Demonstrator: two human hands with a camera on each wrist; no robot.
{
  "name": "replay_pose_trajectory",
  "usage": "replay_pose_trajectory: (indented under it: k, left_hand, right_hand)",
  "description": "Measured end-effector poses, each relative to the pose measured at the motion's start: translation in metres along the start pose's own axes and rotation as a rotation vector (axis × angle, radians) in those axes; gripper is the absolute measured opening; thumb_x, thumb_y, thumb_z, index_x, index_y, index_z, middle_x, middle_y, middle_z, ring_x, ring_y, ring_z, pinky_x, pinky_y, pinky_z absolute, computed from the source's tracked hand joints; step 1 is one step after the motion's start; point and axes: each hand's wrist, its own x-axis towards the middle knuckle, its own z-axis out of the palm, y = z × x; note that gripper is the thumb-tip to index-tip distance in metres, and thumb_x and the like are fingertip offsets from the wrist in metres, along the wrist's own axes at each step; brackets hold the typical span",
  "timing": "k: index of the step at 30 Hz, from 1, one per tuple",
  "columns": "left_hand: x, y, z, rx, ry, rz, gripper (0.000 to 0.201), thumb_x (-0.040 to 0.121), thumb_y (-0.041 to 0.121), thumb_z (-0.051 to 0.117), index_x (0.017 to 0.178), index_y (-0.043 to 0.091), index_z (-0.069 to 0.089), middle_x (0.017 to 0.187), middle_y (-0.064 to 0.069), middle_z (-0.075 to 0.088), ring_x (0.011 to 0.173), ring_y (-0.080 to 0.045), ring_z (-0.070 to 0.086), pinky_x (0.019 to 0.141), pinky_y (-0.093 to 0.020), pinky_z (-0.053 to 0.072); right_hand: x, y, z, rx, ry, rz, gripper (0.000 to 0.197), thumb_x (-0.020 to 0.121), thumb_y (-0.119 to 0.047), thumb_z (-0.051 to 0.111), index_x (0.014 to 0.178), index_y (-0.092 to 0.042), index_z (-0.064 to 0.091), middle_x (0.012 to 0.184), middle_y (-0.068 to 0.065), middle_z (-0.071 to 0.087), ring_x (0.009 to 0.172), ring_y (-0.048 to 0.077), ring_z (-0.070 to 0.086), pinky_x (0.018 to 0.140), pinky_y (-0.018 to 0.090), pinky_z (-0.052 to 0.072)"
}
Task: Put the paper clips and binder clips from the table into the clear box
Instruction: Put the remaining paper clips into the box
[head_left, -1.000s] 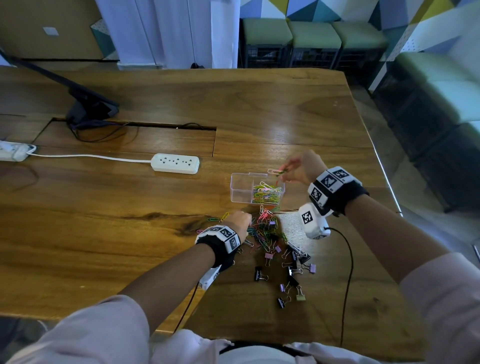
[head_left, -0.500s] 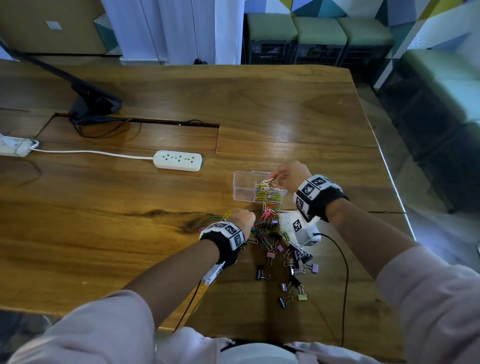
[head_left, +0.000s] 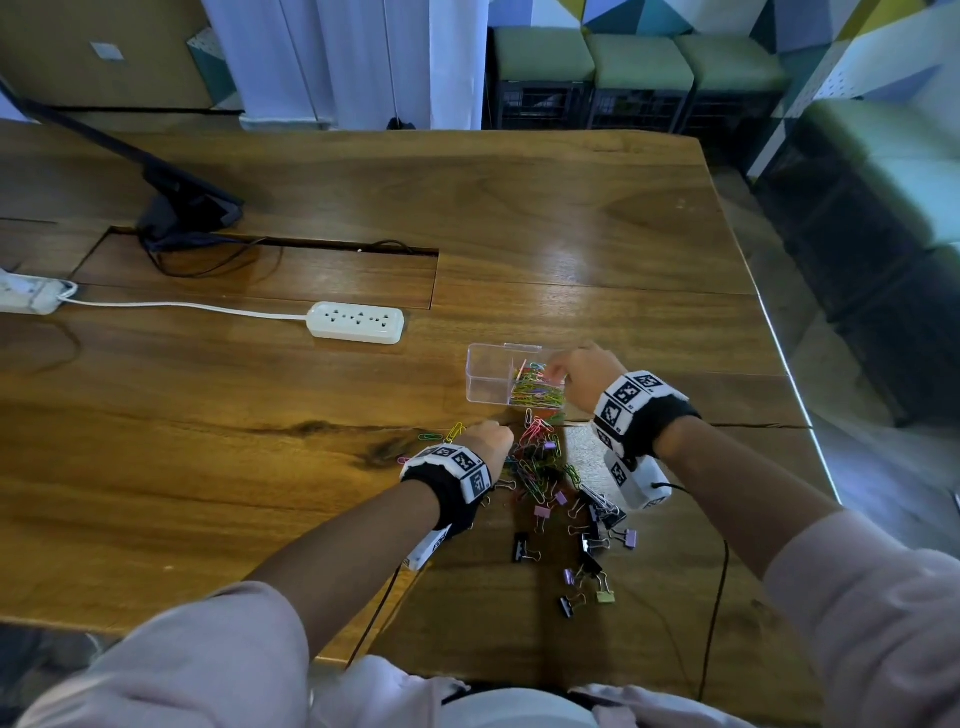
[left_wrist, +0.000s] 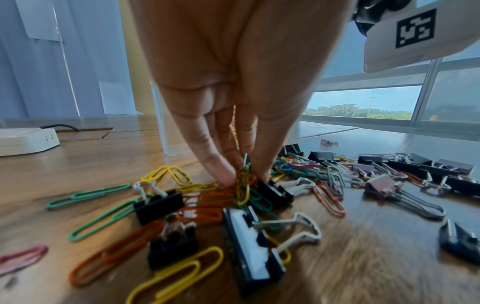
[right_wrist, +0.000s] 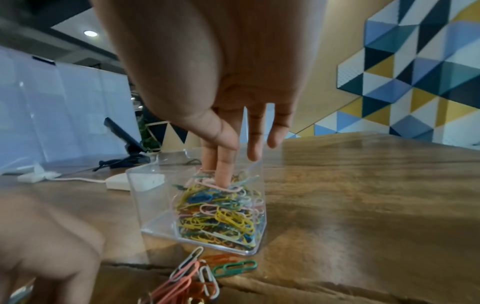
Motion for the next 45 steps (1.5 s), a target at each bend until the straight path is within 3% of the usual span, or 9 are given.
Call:
replay_pose_trajectory:
  k: [7, 9, 14, 18, 23, 29, 33, 38, 45]
  left_hand:
    - [0.002, 0.001, -0.002, 0.044, -0.019, 0.021, 0.022, 0.086, 0.003, 0.061, 0.108, 0.002, 0.059, 0.113, -0.014, 0.061, 0.104, -0.031, 0.058, 0.091, -0.039, 0.051]
    - [0.002, 0.001, -0.003, 0.041, -0.016, 0.029, 0.025, 0.085, 0.005, 0.064, 0.110, 0.003, 0.057, 0.113, -0.013, 0.061, 0.104, -0.031, 0.058, 0.090, -0.039, 0.051]
    - [0.002, 0.002, -0.005, 0.060, -0.011, 0.058, 0.022, 0.088, 0.003, 0.058, 0.110, 0.002, 0.055, 0.114, -0.016, 0.060, 0.104, -0.031, 0.058, 0.087, -0.037, 0.051]
    - [0.002, 0.004, -0.007, 0.111, -0.038, 0.061, 0.027, 0.088, 0.005, 0.060, 0.114, -0.001, 0.057, 0.117, -0.017, 0.061, 0.108, -0.032, 0.059, 0.089, -0.036, 0.051]
    - [-0.002, 0.006, -0.005, 0.117, -0.035, 0.053, 0.033, 0.085, 0.003, 0.063, 0.118, 0.000, 0.056, 0.121, -0.017, 0.059, 0.112, -0.033, 0.057, 0.093, -0.039, 0.050]
    - [-0.008, 0.004, -0.006, 0.065, -0.051, 0.000, 0.031, 0.088, 0.001, 0.056, 0.119, 0.001, 0.057, 0.120, -0.017, 0.060, 0.110, -0.033, 0.059, 0.092, -0.036, 0.051]
    - [-0.010, 0.001, -0.009, 0.010, -0.044, -0.030, 0.026, 0.089, -0.001, 0.055, 0.115, -0.004, 0.059, 0.116, -0.020, 0.060, 0.109, -0.033, 0.059, 0.082, -0.035, 0.046]
    - [-0.012, 0.001, -0.014, -0.062, -0.080, -0.058, 0.025, 0.089, 0.003, 0.059, 0.113, -0.003, 0.061, 0.117, -0.019, 0.062, 0.108, -0.033, 0.060, 0.085, -0.036, 0.048]
    - [-0.013, -0.007, -0.021, -0.221, 0.019, -0.045, 0.025, 0.082, 0.009, 0.070, 0.107, 0.004, 0.068, 0.114, -0.011, 0.066, 0.105, -0.026, 0.063, 0.087, -0.030, 0.051]
  right_hand:
    - [-0.011, 0.009, 0.003, -0.027, -0.122, -0.020, 0.045, 0.089, 0.000, 0.041, 0.126, -0.022, 0.056, 0.130, 0.002, 0.056, 0.126, 0.020, 0.044, 0.105, 0.037, 0.040]
    - [-0.014, 0.010, 0.006, 0.039, -0.045, -0.050, 0.045, 0.088, 0.002, 0.041, 0.125, -0.020, 0.055, 0.128, 0.000, 0.058, 0.121, 0.017, 0.049, 0.106, 0.033, 0.039]
    - [-0.024, 0.013, 0.019, 0.200, 0.206, -0.028, 0.029, 0.082, 0.001, 0.049, 0.101, -0.018, 0.060, 0.104, 0.001, 0.061, 0.084, 0.018, 0.061, 0.074, 0.026, 0.053]
    - [-0.031, 0.008, 0.027, 0.048, -0.023, -0.122, 0.030, 0.082, 0.002, 0.049, 0.100, -0.019, 0.061, 0.107, -0.002, 0.061, 0.097, 0.017, 0.061, 0.085, 0.029, 0.053]
    - [-0.020, -0.003, 0.043, -0.142, -0.204, -0.313, 0.061, 0.085, 0.009, 0.048, 0.138, -0.021, 0.042, 0.146, 0.004, 0.034, 0.129, 0.023, 0.041, 0.105, 0.034, 0.039]
    - [-0.008, -0.006, 0.058, -0.328, -0.378, -0.383, 0.050, 0.098, -0.016, 0.036, 0.147, -0.022, 0.023, 0.156, 0.007, 0.013, 0.141, 0.028, 0.021, 0.115, 0.039, 0.023]
    - [-0.006, 0.002, 0.062, -0.343, -0.400, -0.311, 0.043, 0.100, -0.024, 0.036, 0.143, -0.017, 0.034, 0.151, 0.011, 0.028, 0.136, 0.027, 0.032, 0.110, 0.033, 0.028]
    - [-0.017, 0.018, 0.063, -0.132, -0.365, -0.043, 0.039, 0.097, -0.006, 0.036, 0.134, -0.013, 0.047, 0.135, 0.012, 0.050, 0.121, 0.028, 0.051, 0.101, 0.036, 0.043]
    - [-0.028, 0.023, 0.064, -0.068, -0.289, -0.004, 0.032, 0.094, -0.018, 0.048, 0.124, -0.016, 0.058, 0.121, 0.005, 0.061, 0.110, 0.021, 0.057, 0.094, 0.030, 0.047]
